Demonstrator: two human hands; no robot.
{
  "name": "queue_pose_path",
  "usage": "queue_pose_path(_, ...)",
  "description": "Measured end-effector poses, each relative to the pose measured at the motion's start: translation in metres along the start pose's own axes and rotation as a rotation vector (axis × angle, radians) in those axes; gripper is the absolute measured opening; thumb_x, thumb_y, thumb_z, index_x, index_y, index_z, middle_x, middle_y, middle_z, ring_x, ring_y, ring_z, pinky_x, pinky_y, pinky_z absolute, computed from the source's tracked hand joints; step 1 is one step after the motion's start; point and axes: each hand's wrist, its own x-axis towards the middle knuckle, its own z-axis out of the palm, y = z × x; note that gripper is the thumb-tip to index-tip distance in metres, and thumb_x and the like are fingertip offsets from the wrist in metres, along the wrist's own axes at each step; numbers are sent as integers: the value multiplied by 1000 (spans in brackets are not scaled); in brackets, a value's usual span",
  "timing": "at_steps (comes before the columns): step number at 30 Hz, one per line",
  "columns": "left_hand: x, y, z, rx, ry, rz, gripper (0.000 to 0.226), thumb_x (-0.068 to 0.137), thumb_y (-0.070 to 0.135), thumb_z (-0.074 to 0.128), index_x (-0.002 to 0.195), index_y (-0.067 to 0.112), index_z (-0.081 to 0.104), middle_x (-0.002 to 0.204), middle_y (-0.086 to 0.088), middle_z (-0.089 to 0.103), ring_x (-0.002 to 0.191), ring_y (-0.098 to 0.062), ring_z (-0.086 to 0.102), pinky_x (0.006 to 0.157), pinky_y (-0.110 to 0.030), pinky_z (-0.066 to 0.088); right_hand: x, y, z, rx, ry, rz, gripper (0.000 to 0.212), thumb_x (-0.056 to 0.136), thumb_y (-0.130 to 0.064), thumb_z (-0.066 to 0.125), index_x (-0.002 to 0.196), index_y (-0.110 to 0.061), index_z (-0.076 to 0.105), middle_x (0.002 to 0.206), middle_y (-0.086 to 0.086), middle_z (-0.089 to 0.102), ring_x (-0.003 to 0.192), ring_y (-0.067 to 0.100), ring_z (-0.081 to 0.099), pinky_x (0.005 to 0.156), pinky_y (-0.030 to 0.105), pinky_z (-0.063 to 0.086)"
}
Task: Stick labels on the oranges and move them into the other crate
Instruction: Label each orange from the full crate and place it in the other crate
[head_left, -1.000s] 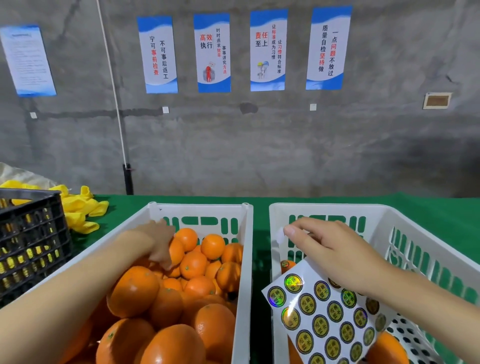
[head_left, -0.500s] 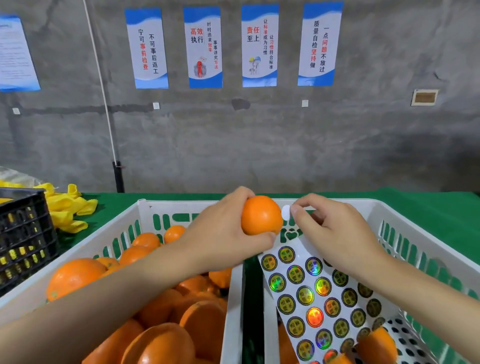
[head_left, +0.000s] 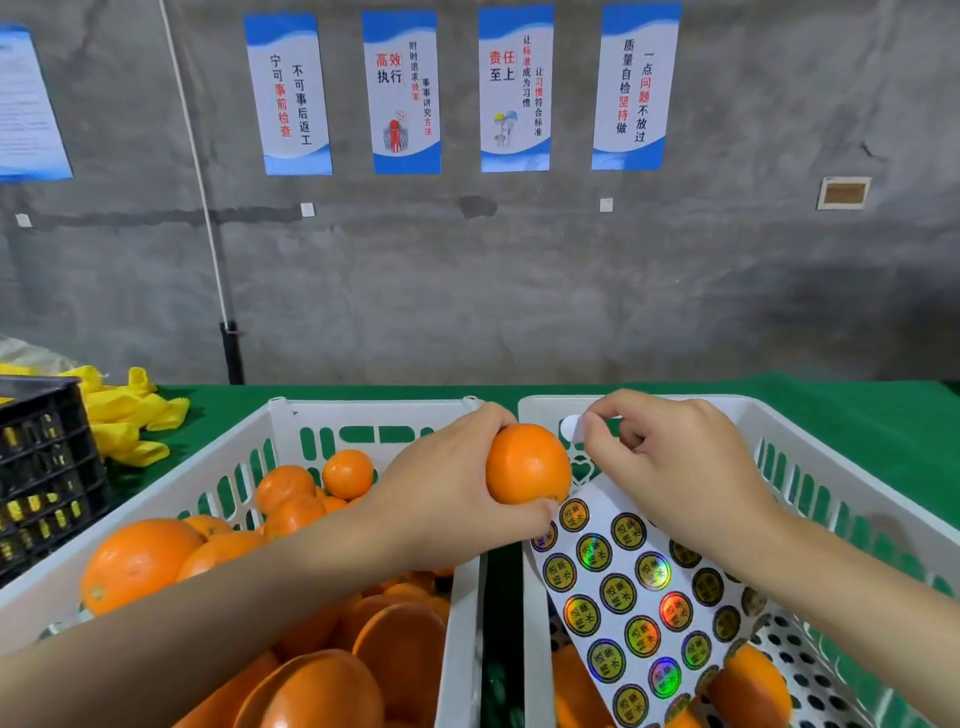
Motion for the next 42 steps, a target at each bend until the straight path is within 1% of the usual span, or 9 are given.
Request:
queue_pose_path(7, 0, 1, 2, 14, -4, 8, 62, 62, 83, 59, 111, 58, 29, 101, 30, 49, 86, 0, 55, 67, -23, 49, -1, -4, -3, 33, 31, -152, 10, 90, -24, 69, 84, -21, 76, 41, -17, 26, 40, -3, 29, 46, 22, 31)
queue_pose_path(11, 0, 1, 1, 3, 47, 13, 62, 65, 81, 60, 112, 57, 28, 100, 30, 48, 86, 2, 54, 66, -18, 44, -2, -7, -5, 100, 4, -222, 17, 89, -30, 62, 89, -22, 78, 43, -19, 27, 41, -3, 33, 46, 20, 35)
queue_pose_path(15, -1, 1, 1, -14, 94, 28, 60, 69, 76, 65, 111, 58, 26, 101, 31, 47, 86, 5, 53, 65, -14, 40, -4, -10, -6, 127, -43, -253, 23, 89, -32, 60, 100, -24, 79, 44, -18, 33, 41, 4, 43, 46, 28, 47)
queue_pose_path(19, -1, 1, 2, -55, 106, 27, 63, 68, 76, 64, 114, 57, 26, 103, 29, 50, 87, 4, 57, 65, -13, 45, -4, -10, -8, 166, -113, -226, 33, 90, -43, 53, 112, -29, 74, 42, -21, 38, 43, 1, 47, 47, 14, 35)
queue_pose_path(22, -1, 0, 2, -90, 105, 17, 63, 63, 79, 56, 113, 58, 24, 104, 28, 52, 89, 3, 59, 66, -15, 49, -7, -13, -9, 187, -164, -293, 38, 90, -45, 47, 112, -30, 74, 47, -14, 56, 43, 6, 51, 45, 22, 44)
queue_pose_path(27, 0, 1, 3, -116, 103, 38, 66, 65, 77, 60, 119, 57, 28, 107, 28, 53, 93, 2, 60, 69, -15, 51, -6, -12, -9, 208, -99, -250, 44, 91, -46, 43, 119, -27, 71, 43, -23, 35, 42, -2, 44, 48, 10, 30)
queue_pose_path(31, -2, 0, 3, -128, 120, 59, 65, 69, 74, 62, 123, 54, 30, 111, 27, 54, 97, 1, 60, 78, -25, 57, -6, -12, -9, 195, -168, -226, 50, 88, -53, 39, 129, -34, 62, 41, -18, 41, 49, 1, 50, 48, 10, 27)
queue_pose_path(37, -2, 0, 1, -156, 103, 28, 64, 73, 66, 69, 122, 53, 31, 114, 25, 56, 98, -1, 61, 80, -26, 59, -7, -12, -9, 209, -122, -305, 35, 90, -41, 49, 106, -28, 77, 47, -12, 57, 44, 5, 47, 45, 16, 38)
queue_pose_path(42, 1, 4, 0, -445, -20, -45, 64, 71, 45, 87, 122, 43, 49, 118, 20, 64, 103, 1, 65, 91, -33, 58, 1, -6, -11, 402, 64, -74, 51, 92, -51, 42, 74, -16, 75, 45, -4, 45, 45, 11, 44, 56, 39, 47)
